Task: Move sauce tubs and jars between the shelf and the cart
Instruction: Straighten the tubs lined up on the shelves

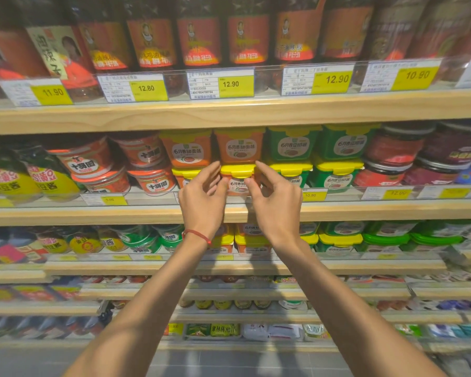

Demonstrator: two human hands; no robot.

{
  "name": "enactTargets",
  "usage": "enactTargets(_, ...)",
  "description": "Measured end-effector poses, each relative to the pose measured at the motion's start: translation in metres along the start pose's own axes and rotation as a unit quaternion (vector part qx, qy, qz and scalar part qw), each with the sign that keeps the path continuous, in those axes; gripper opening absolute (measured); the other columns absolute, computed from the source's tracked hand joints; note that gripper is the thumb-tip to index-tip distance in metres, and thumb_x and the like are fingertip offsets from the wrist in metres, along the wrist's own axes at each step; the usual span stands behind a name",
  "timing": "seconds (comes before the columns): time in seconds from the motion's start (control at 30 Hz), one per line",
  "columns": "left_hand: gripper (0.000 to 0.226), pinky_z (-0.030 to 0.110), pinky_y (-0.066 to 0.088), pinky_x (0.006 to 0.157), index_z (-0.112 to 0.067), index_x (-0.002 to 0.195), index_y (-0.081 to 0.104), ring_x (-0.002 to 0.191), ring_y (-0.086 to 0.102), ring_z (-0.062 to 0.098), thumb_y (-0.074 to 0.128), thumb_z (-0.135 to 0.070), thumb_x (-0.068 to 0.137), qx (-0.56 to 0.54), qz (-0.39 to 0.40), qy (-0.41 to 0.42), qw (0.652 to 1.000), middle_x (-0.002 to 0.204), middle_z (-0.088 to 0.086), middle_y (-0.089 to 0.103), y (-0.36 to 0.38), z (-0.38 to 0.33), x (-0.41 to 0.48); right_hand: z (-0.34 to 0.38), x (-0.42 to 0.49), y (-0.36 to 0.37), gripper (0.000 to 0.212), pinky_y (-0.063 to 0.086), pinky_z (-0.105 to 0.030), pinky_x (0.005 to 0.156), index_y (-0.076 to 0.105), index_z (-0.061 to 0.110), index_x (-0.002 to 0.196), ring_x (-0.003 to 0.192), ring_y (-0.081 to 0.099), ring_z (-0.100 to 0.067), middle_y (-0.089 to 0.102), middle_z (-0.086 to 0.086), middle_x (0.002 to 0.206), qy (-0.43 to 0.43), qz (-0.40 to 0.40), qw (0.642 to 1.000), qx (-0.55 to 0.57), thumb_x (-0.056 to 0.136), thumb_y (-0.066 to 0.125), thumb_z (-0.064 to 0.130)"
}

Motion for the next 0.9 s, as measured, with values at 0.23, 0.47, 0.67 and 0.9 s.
enactTargets(0.23, 0.035, 0.016, 0.057, 0.084, -0.016, 0.129, 0.068, 0.094, 0.071, -0.002, 0.071, -0.019, 0.094, 0.05, -0.119, 0.029, 0.991, 0.113, -0.007, 0.073, -0.06, 0.004, -0.008, 0.022, -0.018, 0.022, 0.037, 0.06, -0.036, 0.095, 0.074, 0.021, 0.131, 0.1, 0.074, -0.007, 0.08, 0.004, 0.114, -0.033, 0.046, 0.997, 0.048, 0.096, 0.076, 0.033)
enactTargets(0.47, 0.056, 0.01, 0.052, 0.092, -0.006, 0.142, 0.057, 0.118, 0.066, 0.013, 0.076, -0.024, 0.091, 0.014, -0.052, -0.007, 0.999, 0.135, 0.005, 0.064, -0.076, 0.011, 0.026, 0.047, -0.004, 0.057, 0.05, 0.055, -0.049, 0.098, 0.062, 0.02, 0.145, 0.104, 0.075, -0.025, 0.081, -0.001, 0.107, -0.038, 0.053, 0.998, -0.028, 0.1, 0.066, 0.044)
enactTargets(0.67, 0.043, 0.005, 0.043, 0.064, 0.004, 0.08, 0.061, 0.069, 0.049, 0.003, 0.072, -0.035, 0.093, 0.053, 0.022, 0.013, 0.998, 0.079, 0.025, 0.066, -0.077, 0.021, 0.054, 0.055, -0.002, 0.077, 0.043, 0.017, -0.032, 0.07, 0.061, 0.015, 0.139, 0.102, 0.067, -0.036, 0.078, -0.009, 0.095, -0.027, 0.028, 0.993, -0.115, 0.108, 0.052, 0.044)
enactTargets(0.9, 0.05, 0.029, 0.043, 0.06, -0.004, 0.062, 0.053, 0.053, 0.046, -0.004, 0.075, -0.041, 0.088, 0.034, 0.012, 0.015, 0.999, 0.057, 0.005, 0.059, -0.075, 0.037, 0.067, 0.046, 0.007, 0.086, 0.036, 0.053, -0.044, 0.078, 0.074, 0.018, 0.1, 0.085, 0.071, -0.034, 0.079, -0.004, 0.081, -0.002, -0.045, 0.993, -0.106, 0.103, 0.058, 0.05)
Point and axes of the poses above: each hand's wrist, its own x-axis towards the middle knuckle, its own y-axis out of the palm, z = x × y, the point moved 6 cm from there along x, towards the middle knuckle
